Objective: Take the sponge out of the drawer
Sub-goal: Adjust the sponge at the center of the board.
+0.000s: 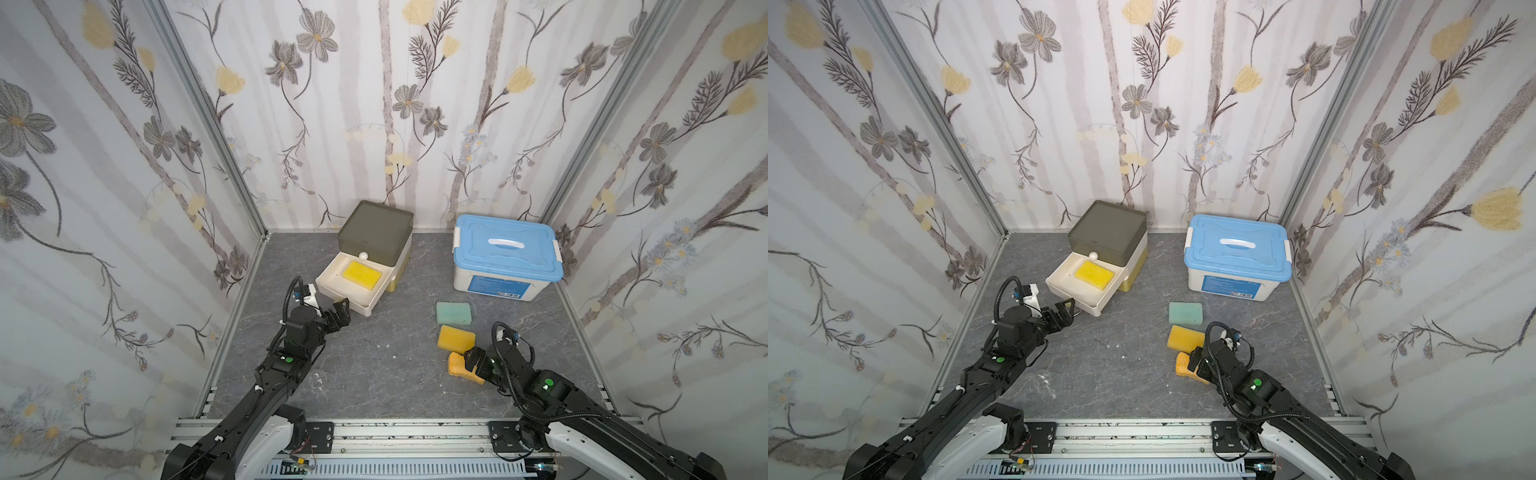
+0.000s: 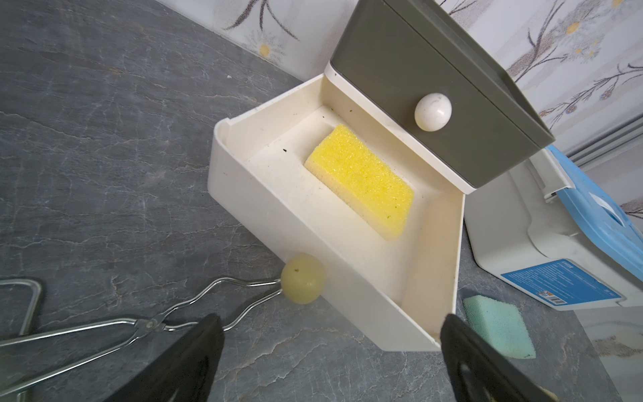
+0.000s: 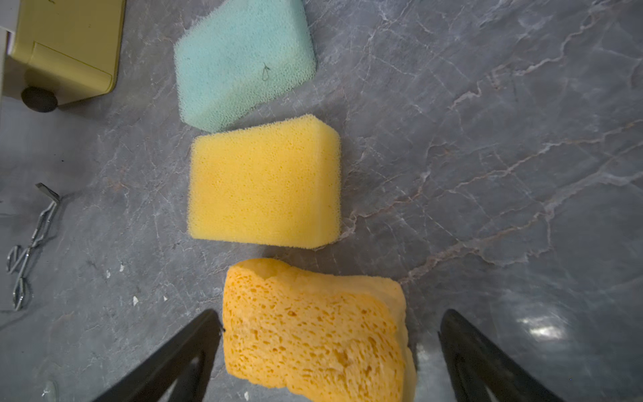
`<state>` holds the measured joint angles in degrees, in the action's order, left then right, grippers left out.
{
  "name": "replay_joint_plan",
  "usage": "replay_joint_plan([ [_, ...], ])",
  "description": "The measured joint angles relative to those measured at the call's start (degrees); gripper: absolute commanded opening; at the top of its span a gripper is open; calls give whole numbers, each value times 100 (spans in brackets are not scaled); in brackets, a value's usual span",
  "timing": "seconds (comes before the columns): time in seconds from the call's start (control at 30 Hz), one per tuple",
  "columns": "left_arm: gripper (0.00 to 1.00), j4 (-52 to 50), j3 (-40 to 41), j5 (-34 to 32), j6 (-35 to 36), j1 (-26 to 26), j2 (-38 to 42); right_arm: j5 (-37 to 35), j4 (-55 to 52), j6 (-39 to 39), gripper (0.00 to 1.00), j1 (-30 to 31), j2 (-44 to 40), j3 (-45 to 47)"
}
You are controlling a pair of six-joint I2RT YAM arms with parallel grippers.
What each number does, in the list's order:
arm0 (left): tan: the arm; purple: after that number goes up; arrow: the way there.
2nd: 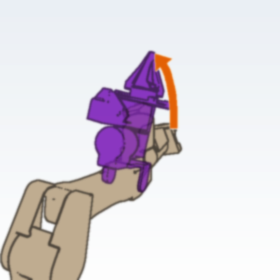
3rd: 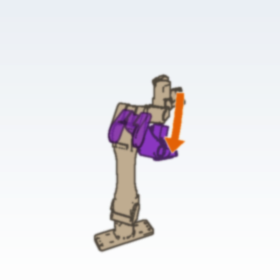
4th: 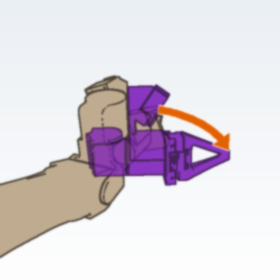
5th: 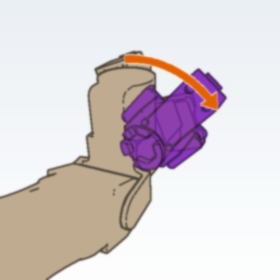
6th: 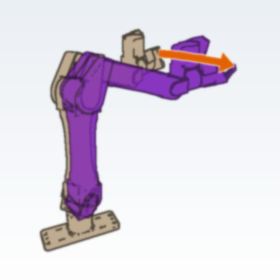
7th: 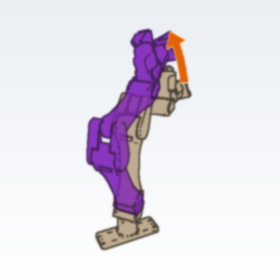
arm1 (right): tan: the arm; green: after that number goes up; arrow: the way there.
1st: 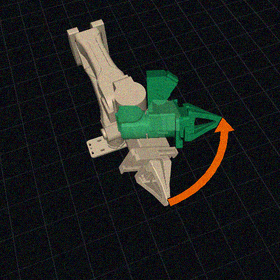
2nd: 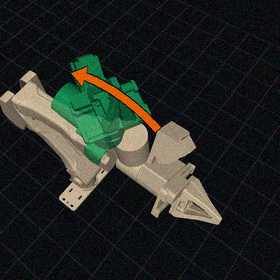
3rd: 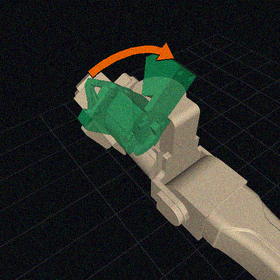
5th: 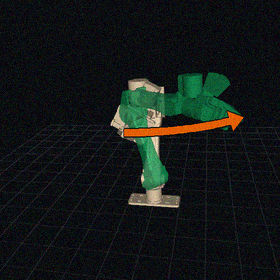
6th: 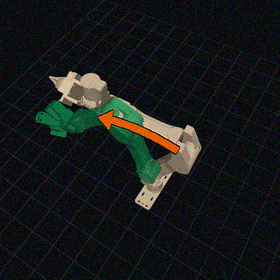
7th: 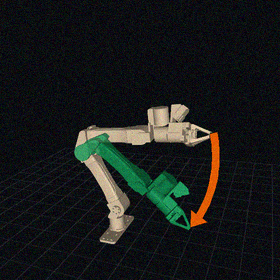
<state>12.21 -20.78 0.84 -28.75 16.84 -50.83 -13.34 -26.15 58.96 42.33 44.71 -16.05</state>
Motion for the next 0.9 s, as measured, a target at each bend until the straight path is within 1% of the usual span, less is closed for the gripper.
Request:
replay_joint_plan([
  [0.13,100,0,0,-2,0,0,-11,446,378,-157,100,-151,-76,229],
  [0.2,100,0,0,-2,0,0,-11,531,490,-223,100,-195,-70,264],
  [0.33,100,-2,0,-2,0,0,11,723,737,-437,100,-280,205,232],
  [0.6,100,-2,0,-33,2,0,68,789,966,-960,100,-413,1067,-66],
  [0.9,100,-2,0,-63,2,0,15,903,1196,-1217,100,-501,1279,-140],
])
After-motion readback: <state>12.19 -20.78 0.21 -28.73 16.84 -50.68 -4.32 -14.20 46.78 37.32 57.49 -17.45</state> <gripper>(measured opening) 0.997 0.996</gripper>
